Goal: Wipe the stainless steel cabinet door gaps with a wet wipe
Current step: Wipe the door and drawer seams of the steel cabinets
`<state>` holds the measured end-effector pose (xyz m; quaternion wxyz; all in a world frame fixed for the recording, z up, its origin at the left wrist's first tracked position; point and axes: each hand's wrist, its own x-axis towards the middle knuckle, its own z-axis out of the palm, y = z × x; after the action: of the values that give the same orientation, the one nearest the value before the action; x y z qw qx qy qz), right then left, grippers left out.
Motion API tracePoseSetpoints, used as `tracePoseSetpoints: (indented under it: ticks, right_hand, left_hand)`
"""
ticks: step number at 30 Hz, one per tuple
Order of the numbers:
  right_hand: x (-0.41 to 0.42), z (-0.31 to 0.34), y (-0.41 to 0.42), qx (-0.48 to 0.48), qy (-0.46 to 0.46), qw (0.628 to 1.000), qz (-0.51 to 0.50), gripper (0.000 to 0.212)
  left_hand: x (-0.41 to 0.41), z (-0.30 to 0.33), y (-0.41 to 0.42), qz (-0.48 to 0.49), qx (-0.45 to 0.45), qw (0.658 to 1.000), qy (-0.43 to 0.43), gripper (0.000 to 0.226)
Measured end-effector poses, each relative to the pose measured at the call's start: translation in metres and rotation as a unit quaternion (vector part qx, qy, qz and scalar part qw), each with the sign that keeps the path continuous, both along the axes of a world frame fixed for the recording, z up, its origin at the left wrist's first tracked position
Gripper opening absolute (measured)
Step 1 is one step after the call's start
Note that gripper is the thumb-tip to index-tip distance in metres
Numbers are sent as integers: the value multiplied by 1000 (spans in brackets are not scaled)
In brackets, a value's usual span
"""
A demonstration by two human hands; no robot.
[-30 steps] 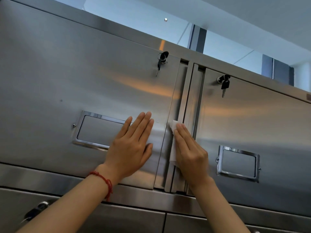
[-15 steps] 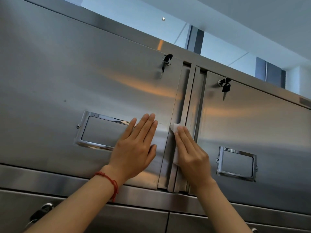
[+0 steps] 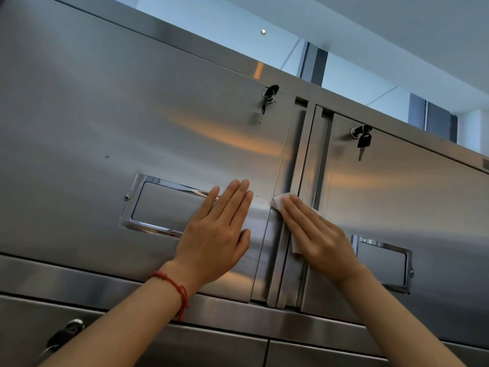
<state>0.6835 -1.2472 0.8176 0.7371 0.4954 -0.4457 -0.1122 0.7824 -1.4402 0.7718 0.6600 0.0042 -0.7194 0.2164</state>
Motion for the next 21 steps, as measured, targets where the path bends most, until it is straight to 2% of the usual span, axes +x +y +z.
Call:
tracePoseSetpoints:
  ticks: [4,14,21]
  right_hand:
    - [0,11,4,27,32,999,8,29]
    - [-4,25,15,111,104,988,12,31]
    - [-7,29,16,131,119,984,4,31]
  left_hand:
    - [0,0,-1,2,1,1000,1,58]
    - [-2,-1,-1,-3,0,1000,6,57]
    - [-1,-1,-1,3,0,1000,10,57]
